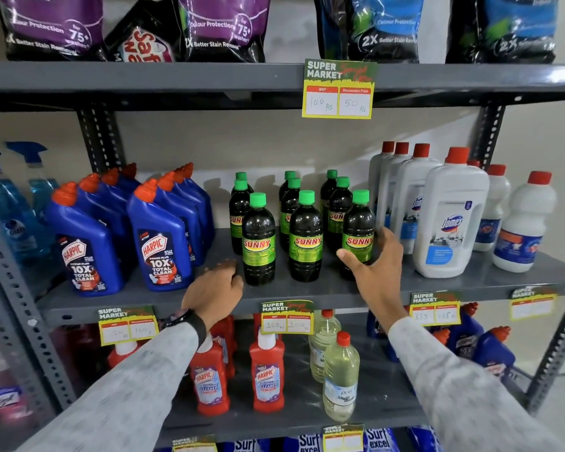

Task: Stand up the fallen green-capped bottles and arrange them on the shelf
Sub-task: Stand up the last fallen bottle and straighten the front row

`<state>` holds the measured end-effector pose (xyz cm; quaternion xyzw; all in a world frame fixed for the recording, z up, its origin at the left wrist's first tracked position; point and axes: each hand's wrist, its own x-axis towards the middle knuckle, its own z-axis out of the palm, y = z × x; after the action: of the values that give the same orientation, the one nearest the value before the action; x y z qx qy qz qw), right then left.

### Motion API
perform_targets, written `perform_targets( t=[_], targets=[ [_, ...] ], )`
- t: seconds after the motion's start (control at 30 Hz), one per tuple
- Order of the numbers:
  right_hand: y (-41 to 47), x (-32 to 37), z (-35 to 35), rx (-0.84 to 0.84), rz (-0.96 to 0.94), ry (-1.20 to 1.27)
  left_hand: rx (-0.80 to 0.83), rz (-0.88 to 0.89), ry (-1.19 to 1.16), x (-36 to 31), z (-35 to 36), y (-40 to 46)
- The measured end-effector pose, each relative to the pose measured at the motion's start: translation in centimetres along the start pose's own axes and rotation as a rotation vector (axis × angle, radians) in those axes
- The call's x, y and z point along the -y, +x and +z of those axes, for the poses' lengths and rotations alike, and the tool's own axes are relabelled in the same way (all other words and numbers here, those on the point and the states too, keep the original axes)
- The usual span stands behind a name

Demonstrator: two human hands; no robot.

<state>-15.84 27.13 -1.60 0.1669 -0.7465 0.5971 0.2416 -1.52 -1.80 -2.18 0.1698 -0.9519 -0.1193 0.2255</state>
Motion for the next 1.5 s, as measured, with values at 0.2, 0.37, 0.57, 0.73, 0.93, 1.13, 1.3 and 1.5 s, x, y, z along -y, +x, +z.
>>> perform_targets(
  t=[0.2, 0.37, 0.57, 0.73, 0.93, 1.13, 1.3, 1.5],
  targets=[
    [-4.3, 1.7, 2.3, -0.018, -0.157, -0.032, -0.160, -0.079, -0.684, -1.1, -1.1, -0.8],
    [-3.4, 3.0, 5.5, 0.257, -0.051, -0.146, 0.051, -0.065, -0.688, -3.1, -1.7, 0.9],
    [-1.6, 2.9, 6.7, 0.328, 0.038, -0.153, 0.051, -0.038, -0.695, -2.8, -0.9, 1.3],
    [-1.6, 2.7, 6.5, 0.375, 0.016, -0.123, 0.014, -0.007, -0.672, -1.0, -1.2, 0.7],
    [-1.9, 2.8, 6.7, 0.457, -0.014, -0.112, -0.040, -0.015, -0.680, 1.2, -1.4, 0.3],
    [-2.0, 2.6, 6.6, 0.462, -0.009, -0.076, -0.066, -0.003, -0.681, 1.2, -1.2, -0.1],
    [-2.2, 2.7, 6.6, 0.449, -0.022, -0.084, -0.075, 0.008, -0.662, 1.0, -1.3, -0.6],
    [-2.7, 3.0, 5.8, 0.487, -0.049, -0.065, -0.090, 0.039, -0.667, 0.4, -1.7, -1.4]
  ],
)
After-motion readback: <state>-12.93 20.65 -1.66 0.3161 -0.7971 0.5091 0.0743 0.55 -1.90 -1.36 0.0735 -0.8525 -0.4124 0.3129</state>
